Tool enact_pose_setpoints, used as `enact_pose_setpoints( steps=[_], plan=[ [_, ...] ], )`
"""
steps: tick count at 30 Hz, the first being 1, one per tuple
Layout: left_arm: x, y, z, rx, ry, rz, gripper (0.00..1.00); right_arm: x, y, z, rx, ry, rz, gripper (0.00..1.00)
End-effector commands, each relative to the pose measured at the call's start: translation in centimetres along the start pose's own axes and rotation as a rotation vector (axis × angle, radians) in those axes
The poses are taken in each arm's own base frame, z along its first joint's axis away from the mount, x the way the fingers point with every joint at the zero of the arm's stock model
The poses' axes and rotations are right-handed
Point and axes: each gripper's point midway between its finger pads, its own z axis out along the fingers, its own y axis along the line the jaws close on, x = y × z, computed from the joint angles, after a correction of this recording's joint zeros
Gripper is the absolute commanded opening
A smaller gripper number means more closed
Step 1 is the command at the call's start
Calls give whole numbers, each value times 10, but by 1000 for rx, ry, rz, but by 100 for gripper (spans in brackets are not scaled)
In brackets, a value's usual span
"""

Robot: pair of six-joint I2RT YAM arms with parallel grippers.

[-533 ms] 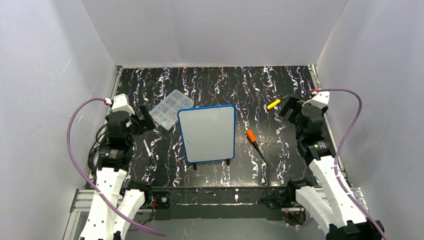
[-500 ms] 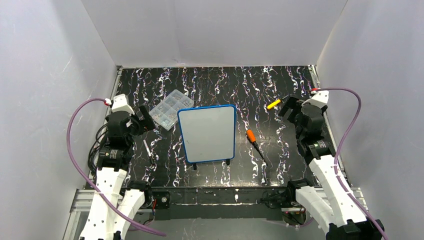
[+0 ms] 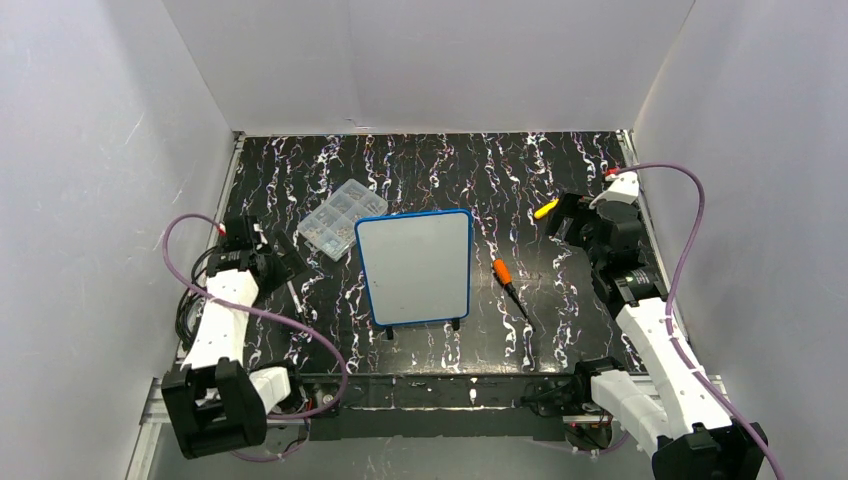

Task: Write a sentence on the whiteboard
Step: Open the whiteboard marker at the center of the board.

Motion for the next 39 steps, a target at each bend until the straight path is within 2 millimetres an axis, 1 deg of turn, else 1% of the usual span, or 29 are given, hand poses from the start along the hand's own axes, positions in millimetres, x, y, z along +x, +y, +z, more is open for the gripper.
enact_pose_setpoints(
  steps=[1, 2, 4, 6, 8, 10, 13, 15, 17, 18, 21, 25, 29, 31, 33, 35, 37, 39],
  plan=[
    [32, -1, 9, 33, 184, -75, 95, -19, 14, -5, -69, -33, 0, 100],
    [36, 0, 12, 26, 211, -77, 92, -19, 16, -5, -77, -32, 0, 100],
    [44, 2, 19, 15, 267, -73, 82, -20, 18, -6, -90, -31, -2, 100],
    [53, 6, 27, -11, 325, -75, 77, -21, 19, -7, -95, -31, -2, 100],
    [59, 10, 32, -39, 367, -71, 68, -21, 20, -7, -99, -31, -2, 100],
    [62, 14, 35, -61, 389, -73, 61, -21, 21, -8, -105, -33, -3, 100],
    [64, 17, 38, -83, 401, -68, 54, -21, 22, -9, -112, -34, -2, 100],
    [63, 21, 41, -104, 406, -55, 52, -21, 22, -9, -116, -35, -2, 100],
    [63, 24, 45, -117, 424, -43, 40, -21, 22, -9, -118, -34, -3, 100],
    [64, 23, 46, -116, 434, -39, 37, -21, 23, -10, -119, -34, -3, 100],
    [67, 23, 49, -112, 456, -41, 34, -21, 23, -10, -119, -34, -2, 100],
    [66, 24, 52, -116, 462, -29, 18, -21, 23, -11, -120, -36, -2, 100],
    [70, 23, 55, -112, 491, -25, 8, -22, 25, -13, -134, -38, -3, 100],
    [71, 23, 55, -110, 499, -22, 0, -23, 26, -13, -142, -38, -5, 100],
    [68, 23, 53, -109, 486, -19, 0, -24, 29, -15, -157, -37, -8, 100],
    [60, 22, 49, -105, 445, -10, 0, -25, 34, -17, -182, -35, -13, 100],
    [47, 20, 40, -97, 367, -3, 0, -27, 41, -20, -222, -27, -22, 100],
    [27, 15, 27, -68, 253, 8, 0, -29, 47, -24, -256, -16, -32, 100]
  ],
)
